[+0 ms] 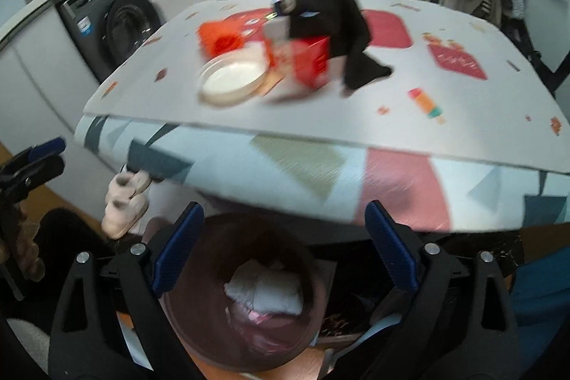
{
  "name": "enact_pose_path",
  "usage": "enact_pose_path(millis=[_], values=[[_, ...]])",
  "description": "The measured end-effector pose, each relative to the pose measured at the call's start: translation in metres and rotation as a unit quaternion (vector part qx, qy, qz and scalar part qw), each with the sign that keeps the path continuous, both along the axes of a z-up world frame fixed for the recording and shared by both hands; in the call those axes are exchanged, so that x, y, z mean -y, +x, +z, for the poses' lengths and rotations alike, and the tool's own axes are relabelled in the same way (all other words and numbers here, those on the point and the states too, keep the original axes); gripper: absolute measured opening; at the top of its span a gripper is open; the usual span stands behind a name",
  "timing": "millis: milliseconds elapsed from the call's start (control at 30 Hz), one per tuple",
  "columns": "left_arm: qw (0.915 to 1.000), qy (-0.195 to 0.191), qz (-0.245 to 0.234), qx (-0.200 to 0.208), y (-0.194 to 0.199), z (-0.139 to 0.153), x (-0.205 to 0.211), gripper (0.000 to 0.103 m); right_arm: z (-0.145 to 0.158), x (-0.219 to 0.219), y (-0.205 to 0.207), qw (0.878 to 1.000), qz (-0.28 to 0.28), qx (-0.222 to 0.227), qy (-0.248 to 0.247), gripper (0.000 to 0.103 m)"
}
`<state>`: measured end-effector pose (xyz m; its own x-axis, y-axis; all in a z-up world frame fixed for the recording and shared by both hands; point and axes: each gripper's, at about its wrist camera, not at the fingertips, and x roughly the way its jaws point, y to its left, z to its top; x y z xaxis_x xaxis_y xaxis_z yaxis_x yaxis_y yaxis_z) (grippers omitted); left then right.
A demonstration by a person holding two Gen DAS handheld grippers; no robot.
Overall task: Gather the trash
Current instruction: 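Drop the tissue into the bin with the left tool while the right tool drops the bag, then grasp the black glove on the table with the right tool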
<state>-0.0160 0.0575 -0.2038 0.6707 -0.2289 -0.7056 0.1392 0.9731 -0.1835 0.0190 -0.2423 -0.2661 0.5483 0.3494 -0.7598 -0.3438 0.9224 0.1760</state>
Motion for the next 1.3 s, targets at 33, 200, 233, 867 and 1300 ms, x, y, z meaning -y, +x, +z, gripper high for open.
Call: enact_pose_path(millis=[33, 200, 233, 867, 1300], values=[[1.0000, 0.000, 0.002, 0.000, 0.003, 0.000, -0.001, 0.096, 0.002, 0.004, 0.006, 1.000, -0.004, 0.005, -0.002, 0.091], [0.9999, -0.006, 0.009, -0.003, 0.016, 0.002, -0.007, 0.096, 0.018, 0.018, 0.030, 0.999, -0.013, 0.039, -0.004, 0.080], [0.9999, -0.008, 0.011, -0.004, 0.018, 0.002, -0.007, 0.096, 0.021, 0.020, 0.037, 0.999, -0.014, 0.046, -0.009, 0.077], [0.9989, -0.031, 0.030, -0.018, 0.057, 0.005, -0.017, 0.096, 0.006, 0.035, 0.162, 0.991, -0.073, 0.022, 0.109, 0.041], [0.9939, -0.094, 0.036, -0.046, 0.079, 0.000, -0.018, 0.090, 0.046, 0.084, 0.140, 0.971, -0.115, 0.092, 0.189, 0.010]])
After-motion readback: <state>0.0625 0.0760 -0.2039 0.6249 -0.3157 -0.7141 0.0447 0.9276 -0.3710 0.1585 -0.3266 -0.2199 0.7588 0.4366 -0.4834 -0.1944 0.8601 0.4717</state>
